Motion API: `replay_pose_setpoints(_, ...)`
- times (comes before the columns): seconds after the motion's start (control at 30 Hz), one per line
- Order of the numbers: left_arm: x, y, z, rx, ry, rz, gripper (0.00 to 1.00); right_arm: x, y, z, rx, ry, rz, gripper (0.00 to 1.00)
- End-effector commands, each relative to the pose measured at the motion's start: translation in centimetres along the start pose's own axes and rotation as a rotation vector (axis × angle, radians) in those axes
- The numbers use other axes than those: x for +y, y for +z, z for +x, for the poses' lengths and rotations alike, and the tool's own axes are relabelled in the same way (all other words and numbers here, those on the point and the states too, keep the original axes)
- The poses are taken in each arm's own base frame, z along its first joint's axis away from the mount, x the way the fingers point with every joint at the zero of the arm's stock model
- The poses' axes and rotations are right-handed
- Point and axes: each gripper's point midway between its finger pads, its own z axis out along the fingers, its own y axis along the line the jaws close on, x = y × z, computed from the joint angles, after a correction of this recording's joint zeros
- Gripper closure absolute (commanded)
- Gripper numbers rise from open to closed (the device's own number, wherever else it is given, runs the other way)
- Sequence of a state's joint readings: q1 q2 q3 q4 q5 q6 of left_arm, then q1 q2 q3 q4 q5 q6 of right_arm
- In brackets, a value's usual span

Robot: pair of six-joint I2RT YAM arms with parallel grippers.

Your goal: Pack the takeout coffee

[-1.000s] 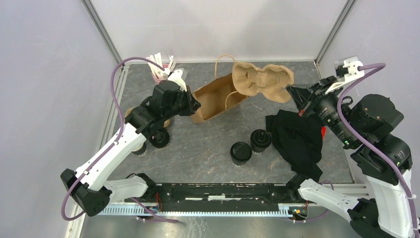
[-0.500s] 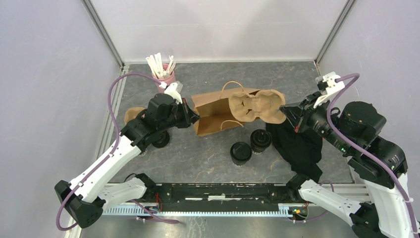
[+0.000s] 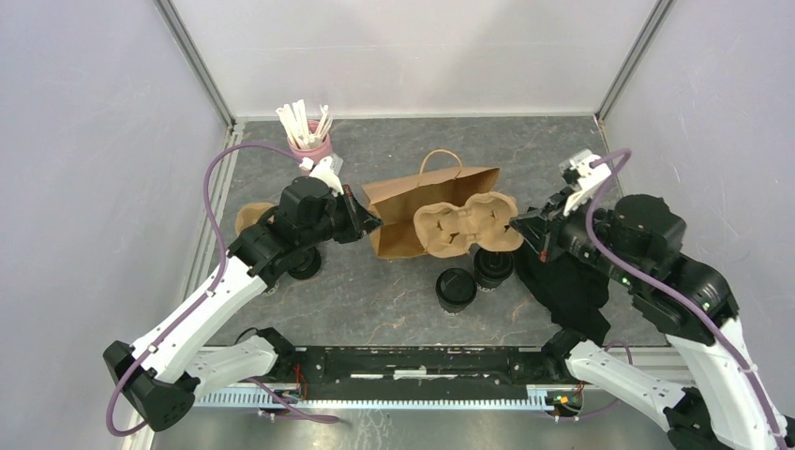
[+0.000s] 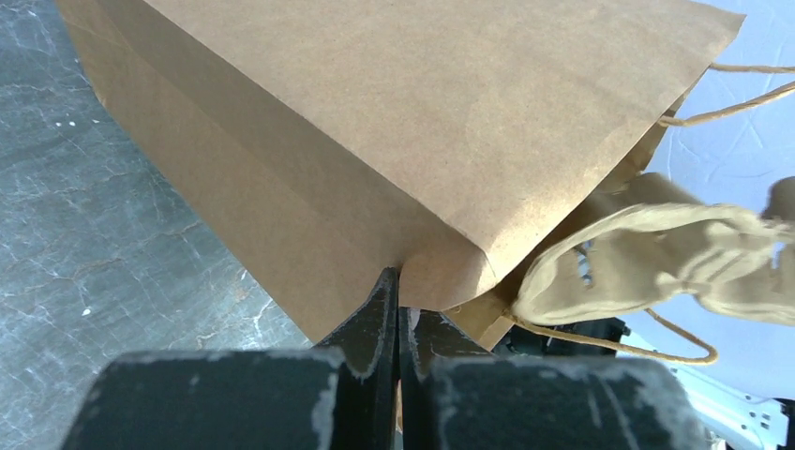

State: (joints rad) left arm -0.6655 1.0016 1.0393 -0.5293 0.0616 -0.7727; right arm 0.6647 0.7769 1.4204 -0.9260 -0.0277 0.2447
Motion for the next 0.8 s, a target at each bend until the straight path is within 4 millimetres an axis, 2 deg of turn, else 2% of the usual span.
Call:
replay_pose_setpoints(0.0,-1.8,-0.5,-0.3,0.01,-0.062,0.056,0.96,1.2,1.9,-1.5,-0.052,-0.035,-0.072,1.0)
replay_pose_setpoints(0.2,-2.1,-0.6,-0.2,0.015,-0.088,0.065,0.96,1.1,3.9,-2.1,-0.061,0.016,-0.055,1.0)
replay_pose_setpoints(0.3,-2.1,-0.6,-0.1,0.021,-0.109,0.065,0.96,-0.2,4.3,-2.1,-0.082,0.087,0.027,1.0)
replay_pose_setpoints(0.47,-2.0,-0.5,-0.1,0.021,-0.121,0.059,0.95,-1.7,3.9,-2.1,-0.124,0.152,0.113,1.0)
replay_pose_setpoints(0.67,-1.8,-0.6,-0.4,0.009,-0.121,0.032,0.94,-2.3,3.4,-0.8,-0.064,0.086,0.139,1.0)
replay_pose_setpoints(0.77,-1.6,-0.6,-0.7,-0.001,-0.119,0.021,0.94,-2.4,3.1,-0.9,-0.048,0.058,0.144,1.0)
